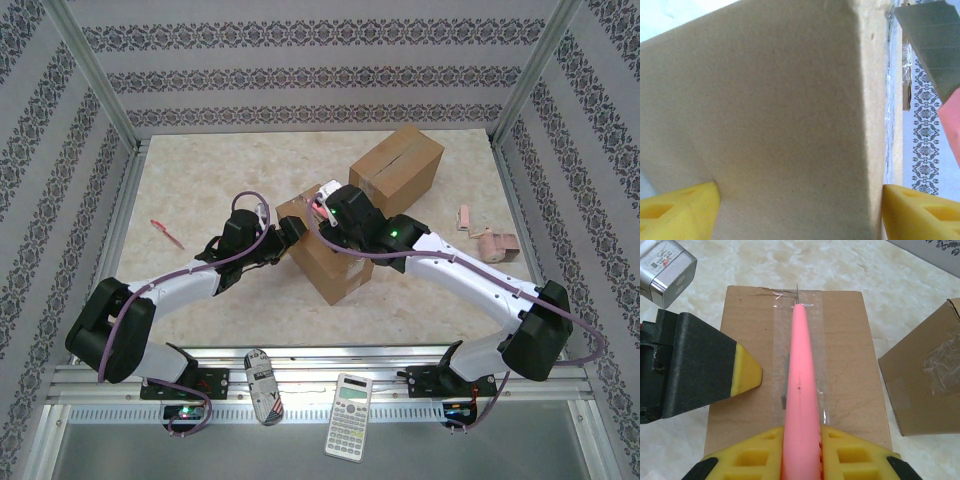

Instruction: Unpack the express box

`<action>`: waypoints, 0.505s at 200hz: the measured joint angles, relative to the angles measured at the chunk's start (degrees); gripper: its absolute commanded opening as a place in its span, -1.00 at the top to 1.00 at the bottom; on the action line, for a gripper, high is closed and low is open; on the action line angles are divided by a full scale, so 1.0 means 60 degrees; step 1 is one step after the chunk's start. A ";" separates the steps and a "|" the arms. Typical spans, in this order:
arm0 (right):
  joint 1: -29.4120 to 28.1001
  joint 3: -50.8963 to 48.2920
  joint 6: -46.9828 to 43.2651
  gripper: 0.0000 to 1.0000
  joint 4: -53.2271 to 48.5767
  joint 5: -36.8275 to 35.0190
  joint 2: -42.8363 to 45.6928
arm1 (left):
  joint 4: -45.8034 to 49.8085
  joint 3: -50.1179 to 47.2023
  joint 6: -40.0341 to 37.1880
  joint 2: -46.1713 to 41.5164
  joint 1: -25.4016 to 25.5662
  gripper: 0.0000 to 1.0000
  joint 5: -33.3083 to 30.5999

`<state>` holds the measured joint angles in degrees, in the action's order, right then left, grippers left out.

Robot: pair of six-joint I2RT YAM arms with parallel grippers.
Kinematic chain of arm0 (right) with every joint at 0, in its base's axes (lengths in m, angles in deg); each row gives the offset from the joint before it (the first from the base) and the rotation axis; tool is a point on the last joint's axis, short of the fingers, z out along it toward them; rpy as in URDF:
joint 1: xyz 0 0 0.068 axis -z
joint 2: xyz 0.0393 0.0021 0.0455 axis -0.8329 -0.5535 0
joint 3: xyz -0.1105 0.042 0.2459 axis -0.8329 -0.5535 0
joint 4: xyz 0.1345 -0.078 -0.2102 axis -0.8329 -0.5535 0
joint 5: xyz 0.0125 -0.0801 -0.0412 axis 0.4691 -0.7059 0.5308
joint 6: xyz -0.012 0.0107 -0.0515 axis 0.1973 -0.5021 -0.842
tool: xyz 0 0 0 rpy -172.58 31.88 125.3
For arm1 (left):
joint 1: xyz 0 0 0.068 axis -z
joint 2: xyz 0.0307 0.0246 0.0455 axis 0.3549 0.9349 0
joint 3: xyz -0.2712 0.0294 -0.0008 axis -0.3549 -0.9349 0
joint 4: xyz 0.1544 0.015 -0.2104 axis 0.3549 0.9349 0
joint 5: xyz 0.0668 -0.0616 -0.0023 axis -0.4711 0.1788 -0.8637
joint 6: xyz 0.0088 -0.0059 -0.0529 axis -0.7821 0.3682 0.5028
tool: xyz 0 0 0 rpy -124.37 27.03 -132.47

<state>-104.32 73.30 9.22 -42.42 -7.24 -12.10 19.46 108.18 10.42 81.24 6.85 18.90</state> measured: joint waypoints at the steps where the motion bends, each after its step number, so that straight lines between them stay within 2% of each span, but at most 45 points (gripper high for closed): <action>1: 0.0000 0.0000 0.0004 1.00 -0.0004 0.0000 0.0000 | -0.0004 0.0000 0.0000 0.0004 0.0000 -0.65 0.0000; 101: -0.0186 0.0018 0.0583 1.00 -0.0528 -0.0255 0.0011 | -0.0142 -0.0058 0.0058 0.0055 0.0000 -0.64 0.0036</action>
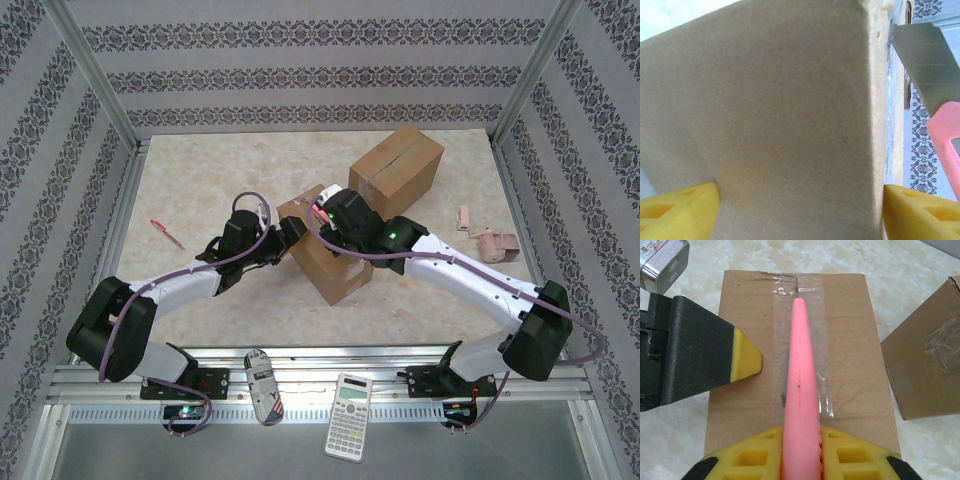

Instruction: Unpack the express box

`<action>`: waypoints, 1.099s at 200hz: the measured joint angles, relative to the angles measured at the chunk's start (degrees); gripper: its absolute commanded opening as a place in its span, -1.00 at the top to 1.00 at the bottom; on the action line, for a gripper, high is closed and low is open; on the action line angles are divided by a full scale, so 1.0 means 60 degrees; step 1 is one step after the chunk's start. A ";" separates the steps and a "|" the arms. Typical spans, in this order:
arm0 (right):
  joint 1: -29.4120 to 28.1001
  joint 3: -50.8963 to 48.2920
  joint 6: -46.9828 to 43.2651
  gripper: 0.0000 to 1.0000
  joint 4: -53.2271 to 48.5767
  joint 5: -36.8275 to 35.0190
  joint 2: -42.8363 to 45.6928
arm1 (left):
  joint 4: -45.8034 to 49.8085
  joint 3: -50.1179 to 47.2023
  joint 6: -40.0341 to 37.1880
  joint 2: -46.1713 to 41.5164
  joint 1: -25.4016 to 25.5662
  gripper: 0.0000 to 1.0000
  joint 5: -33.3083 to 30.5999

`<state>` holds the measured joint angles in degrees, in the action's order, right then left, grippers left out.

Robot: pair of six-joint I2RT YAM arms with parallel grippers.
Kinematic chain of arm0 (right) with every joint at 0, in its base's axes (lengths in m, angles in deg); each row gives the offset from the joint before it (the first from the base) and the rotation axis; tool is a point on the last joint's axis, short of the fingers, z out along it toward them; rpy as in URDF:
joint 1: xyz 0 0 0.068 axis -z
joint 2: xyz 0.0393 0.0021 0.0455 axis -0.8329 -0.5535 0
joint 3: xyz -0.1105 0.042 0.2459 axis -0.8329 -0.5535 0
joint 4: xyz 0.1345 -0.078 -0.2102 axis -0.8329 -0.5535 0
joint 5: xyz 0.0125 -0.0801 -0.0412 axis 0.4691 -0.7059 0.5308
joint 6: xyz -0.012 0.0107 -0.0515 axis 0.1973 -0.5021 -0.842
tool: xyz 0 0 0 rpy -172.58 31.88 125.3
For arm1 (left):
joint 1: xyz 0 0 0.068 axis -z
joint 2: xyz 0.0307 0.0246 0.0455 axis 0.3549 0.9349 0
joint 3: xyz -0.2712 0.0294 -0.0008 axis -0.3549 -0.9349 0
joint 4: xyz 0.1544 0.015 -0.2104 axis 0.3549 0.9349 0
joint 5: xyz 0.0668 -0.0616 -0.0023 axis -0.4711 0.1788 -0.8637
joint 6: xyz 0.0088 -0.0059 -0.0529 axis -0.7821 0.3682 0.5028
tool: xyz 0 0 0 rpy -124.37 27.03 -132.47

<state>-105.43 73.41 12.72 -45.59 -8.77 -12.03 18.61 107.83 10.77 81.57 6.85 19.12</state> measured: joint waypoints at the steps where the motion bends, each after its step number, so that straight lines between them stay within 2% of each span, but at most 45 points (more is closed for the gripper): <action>1: 0.0000 0.0004 0.0004 1.00 -0.0007 -0.0004 0.0004 | -0.0004 0.0000 0.0004 0.0000 0.0000 -0.64 0.0000; 137: -0.0546 0.0007 0.0466 1.00 -0.2040 -0.0477 0.0477 | 0.0033 -0.0066 0.0168 -0.0025 0.0007 -0.64 -0.0047; 220: -0.1060 0.0466 0.1246 1.00 -0.3789 -0.0772 0.0692 | 0.0069 -0.0069 0.0197 -0.0025 0.0007 -0.64 -0.0073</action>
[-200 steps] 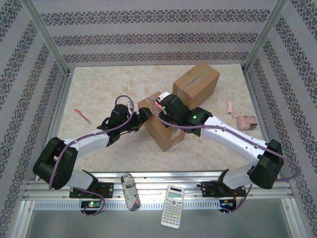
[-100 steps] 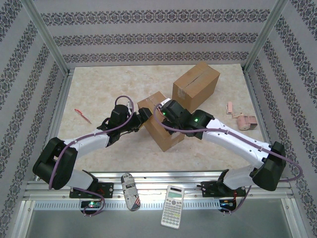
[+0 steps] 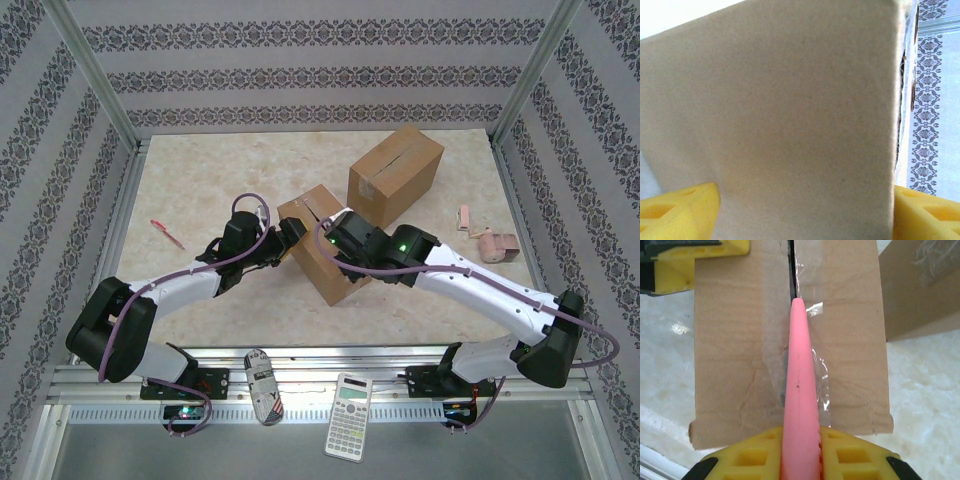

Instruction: Unpack the express box

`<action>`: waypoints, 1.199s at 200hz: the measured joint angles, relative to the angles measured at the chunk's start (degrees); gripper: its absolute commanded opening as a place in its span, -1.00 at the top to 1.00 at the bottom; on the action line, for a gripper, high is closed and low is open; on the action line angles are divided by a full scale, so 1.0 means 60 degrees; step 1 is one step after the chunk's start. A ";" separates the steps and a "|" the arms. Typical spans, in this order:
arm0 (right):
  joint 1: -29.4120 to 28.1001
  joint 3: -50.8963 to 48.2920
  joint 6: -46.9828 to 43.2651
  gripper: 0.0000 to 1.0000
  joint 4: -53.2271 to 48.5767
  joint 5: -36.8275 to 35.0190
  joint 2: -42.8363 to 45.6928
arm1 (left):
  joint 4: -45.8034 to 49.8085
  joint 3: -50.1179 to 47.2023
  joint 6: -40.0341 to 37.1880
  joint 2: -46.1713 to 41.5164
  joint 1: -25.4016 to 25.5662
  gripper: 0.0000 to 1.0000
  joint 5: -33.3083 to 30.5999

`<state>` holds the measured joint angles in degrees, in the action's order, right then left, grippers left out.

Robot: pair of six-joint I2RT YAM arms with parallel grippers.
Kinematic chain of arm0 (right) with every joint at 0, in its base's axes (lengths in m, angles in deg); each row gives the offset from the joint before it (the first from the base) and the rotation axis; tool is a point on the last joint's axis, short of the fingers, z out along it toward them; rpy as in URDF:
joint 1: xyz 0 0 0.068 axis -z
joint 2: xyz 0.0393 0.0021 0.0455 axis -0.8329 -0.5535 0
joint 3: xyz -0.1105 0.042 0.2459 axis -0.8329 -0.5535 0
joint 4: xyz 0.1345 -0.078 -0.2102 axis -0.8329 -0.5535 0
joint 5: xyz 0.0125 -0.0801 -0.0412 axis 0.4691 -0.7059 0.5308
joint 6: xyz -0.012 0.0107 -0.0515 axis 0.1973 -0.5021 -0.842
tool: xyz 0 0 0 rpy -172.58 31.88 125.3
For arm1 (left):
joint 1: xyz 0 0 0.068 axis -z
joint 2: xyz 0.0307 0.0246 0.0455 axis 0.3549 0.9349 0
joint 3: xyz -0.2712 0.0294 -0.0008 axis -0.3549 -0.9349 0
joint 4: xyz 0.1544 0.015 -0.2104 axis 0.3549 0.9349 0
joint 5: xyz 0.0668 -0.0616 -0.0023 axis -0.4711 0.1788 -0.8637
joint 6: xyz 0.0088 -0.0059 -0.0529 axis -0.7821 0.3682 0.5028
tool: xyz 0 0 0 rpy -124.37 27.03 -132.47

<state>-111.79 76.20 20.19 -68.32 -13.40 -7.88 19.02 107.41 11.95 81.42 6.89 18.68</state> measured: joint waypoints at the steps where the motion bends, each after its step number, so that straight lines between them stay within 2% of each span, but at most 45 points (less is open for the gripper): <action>1: -0.0004 0.0015 0.0018 1.00 -0.0036 0.0000 0.0000 | 0.0000 0.0000 -0.0004 0.0000 0.0000 -0.64 -0.0004; 174: -0.1457 0.1107 0.2626 1.00 -0.3570 -0.0433 0.0295 | -0.0011 -0.0007 0.0000 0.0015 0.0000 -0.64 0.0189; 240: -0.1971 0.1129 0.3679 1.00 -0.4390 -0.0466 0.1060 | -0.0146 -0.0062 0.0000 0.0076 0.0000 -0.64 0.0284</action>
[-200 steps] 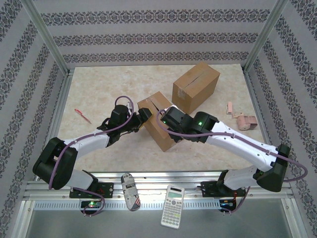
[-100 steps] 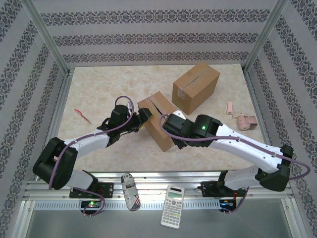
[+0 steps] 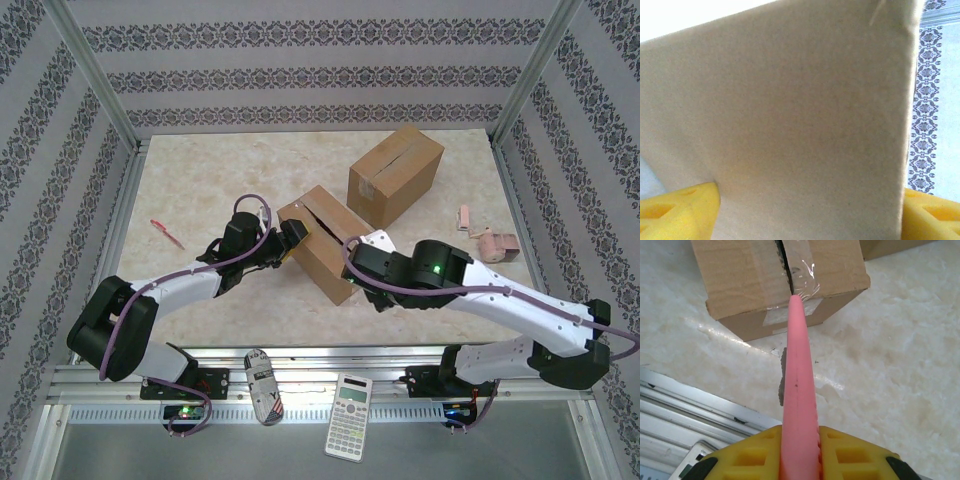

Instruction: Unpack the express box

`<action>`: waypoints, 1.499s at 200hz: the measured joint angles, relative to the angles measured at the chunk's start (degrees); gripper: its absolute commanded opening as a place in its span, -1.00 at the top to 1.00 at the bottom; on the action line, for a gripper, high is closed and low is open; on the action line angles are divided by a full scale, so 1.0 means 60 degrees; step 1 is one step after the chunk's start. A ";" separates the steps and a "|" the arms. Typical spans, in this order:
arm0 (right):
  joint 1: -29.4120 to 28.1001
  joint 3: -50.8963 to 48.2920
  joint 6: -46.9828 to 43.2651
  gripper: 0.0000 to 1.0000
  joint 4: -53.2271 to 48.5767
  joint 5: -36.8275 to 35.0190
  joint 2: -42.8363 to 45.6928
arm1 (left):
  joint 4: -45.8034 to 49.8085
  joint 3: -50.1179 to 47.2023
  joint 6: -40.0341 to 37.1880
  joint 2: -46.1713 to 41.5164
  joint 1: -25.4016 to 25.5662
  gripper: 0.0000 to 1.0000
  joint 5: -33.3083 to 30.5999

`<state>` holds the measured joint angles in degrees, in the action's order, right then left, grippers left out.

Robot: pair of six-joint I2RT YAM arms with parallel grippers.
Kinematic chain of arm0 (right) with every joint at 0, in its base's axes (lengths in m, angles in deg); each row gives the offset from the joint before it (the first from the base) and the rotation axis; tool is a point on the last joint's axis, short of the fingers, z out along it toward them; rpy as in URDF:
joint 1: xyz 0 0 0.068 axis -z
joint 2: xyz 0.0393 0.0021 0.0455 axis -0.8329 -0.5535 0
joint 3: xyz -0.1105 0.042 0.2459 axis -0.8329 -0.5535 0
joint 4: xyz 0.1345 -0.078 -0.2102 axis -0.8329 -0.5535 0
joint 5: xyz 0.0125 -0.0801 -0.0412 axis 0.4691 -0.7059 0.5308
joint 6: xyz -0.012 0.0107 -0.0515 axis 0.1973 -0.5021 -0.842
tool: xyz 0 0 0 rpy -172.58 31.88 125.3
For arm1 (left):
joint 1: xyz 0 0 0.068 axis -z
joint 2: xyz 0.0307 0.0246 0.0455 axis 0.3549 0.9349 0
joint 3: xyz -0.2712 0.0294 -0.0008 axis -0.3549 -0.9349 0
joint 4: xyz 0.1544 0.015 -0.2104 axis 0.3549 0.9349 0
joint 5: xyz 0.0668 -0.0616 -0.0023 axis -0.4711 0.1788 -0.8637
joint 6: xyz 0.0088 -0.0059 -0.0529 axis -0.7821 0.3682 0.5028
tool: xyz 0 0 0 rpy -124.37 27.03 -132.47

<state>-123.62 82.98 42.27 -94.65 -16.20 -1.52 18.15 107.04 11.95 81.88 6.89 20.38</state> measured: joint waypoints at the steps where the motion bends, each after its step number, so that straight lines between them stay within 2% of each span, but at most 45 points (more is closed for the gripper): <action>1: -0.0007 0.0000 0.0011 1.00 -0.0004 -0.0004 0.0007 | 0.0000 0.0000 0.0000 0.0000 0.0000 -0.64 0.0000; 54: -0.0091 -0.0004 0.0364 1.00 -0.0186 -0.0182 0.0594 | -0.0018 0.0022 -0.0004 0.0015 -0.0011 -0.70 0.0029; 84: -0.0084 -0.0098 0.0215 1.00 0.0219 -0.0539 0.1585 | 0.0630 0.0441 -0.0186 -0.0066 -0.0084 -0.79 0.0033; 110: -0.0018 -0.0437 -0.0022 1.00 0.1140 -0.0834 0.2841 | 0.1974 0.0973 -0.0718 -0.0714 -0.0175 -0.87 -0.0004; 130: 0.0430 -0.0634 -0.0113 1.00 0.1530 -0.1089 0.3399 | 0.3085 0.1508 -0.1260 -0.1486 -0.0189 -0.89 -0.0087; 152: 0.1184 -0.0878 -0.0106 1.00 0.1661 -0.1413 0.3351 | 0.4699 0.2437 -0.2062 -0.2218 -0.0204 -0.87 -0.0535; 177: 0.1789 -0.1177 0.0018 1.00 0.1617 -0.1861 0.2805 | 0.6674 0.3796 -0.3013 -0.2299 -0.0430 -0.80 -0.1351; 202: 0.2098 -0.1617 0.0437 1.00 0.1621 -0.2310 0.1923 | 0.8062 0.5023 -0.3898 -0.1694 -0.1144 -0.41 -0.1942; 217: 0.2237 -0.1971 0.0696 1.00 0.1647 -0.2444 0.1355 | 0.8437 0.5625 -0.4346 -0.0958 -0.1592 -0.26 -0.2124; 266: 0.2583 -0.2747 0.1501 1.00 0.2149 -0.2492 -0.0324 | 0.8502 0.6790 -0.5060 0.1916 -0.2135 -0.17 -0.1949; 300: 0.3075 -0.2874 0.1749 1.00 0.2685 -0.2452 -0.1107 | 0.8189 0.6900 -0.5166 0.3013 -0.2135 -0.15 -0.1545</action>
<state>-105.17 65.73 52.76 -78.55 -30.91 -8.16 67.28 148.44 -19.04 99.95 -5.91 11.12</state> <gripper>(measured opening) 0.182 0.577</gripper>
